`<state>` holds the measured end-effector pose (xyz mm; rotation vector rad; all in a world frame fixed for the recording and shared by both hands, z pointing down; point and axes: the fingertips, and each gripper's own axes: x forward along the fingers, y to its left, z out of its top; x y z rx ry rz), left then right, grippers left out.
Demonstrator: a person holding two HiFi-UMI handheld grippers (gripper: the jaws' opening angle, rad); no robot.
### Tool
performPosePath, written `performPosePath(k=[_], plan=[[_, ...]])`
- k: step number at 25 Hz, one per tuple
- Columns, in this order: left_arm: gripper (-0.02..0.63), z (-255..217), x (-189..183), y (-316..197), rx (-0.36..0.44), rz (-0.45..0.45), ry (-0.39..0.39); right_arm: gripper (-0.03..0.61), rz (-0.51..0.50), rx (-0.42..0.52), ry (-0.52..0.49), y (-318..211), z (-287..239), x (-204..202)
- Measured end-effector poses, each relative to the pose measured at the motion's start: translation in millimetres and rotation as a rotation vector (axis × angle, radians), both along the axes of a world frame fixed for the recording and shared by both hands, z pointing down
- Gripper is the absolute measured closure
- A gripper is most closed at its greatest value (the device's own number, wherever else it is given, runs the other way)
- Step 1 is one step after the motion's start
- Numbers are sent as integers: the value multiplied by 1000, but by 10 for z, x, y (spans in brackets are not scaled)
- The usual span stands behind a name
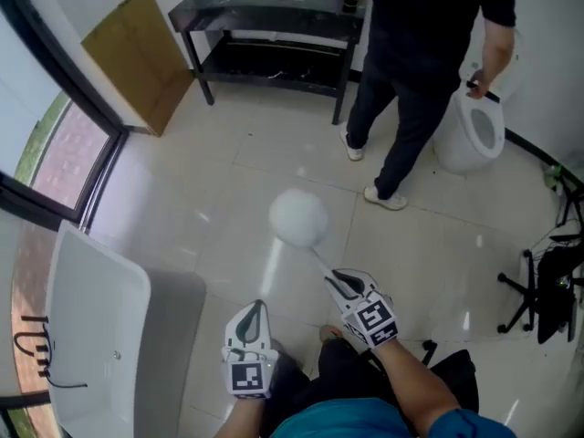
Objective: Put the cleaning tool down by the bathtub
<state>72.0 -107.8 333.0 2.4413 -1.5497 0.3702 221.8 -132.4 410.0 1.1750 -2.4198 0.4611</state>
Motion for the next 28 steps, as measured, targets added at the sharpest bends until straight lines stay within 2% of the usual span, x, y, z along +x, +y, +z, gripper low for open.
performPosePath(k=[6, 9, 12, 15, 19, 25, 28], plan=[[611, -566, 215, 312, 30, 158, -9, 489, 174, 195, -57, 230, -1118, 286], [611, -794, 94, 455, 74, 242, -35, 489, 273, 250, -122, 450, -1450, 244], [611, -892, -143, 649, 97, 263, -51, 489, 333, 265, -207, 732, -1617, 81], [611, -925, -342, 844, 99, 254, -54, 489, 375, 258, -325, 970, -1686, -92], [611, -997, -485, 1103, 114, 198, -63, 489, 411, 238, -504, 1176, -1757, -155], [611, -1143, -712, 1475, 115, 121, -107, 489, 406, 176, -775, 1268, -1882, -331], [611, -1147, -883, 1601, 112, 64, -121, 489, 401, 115, -872, 1269, -1762, -499]])
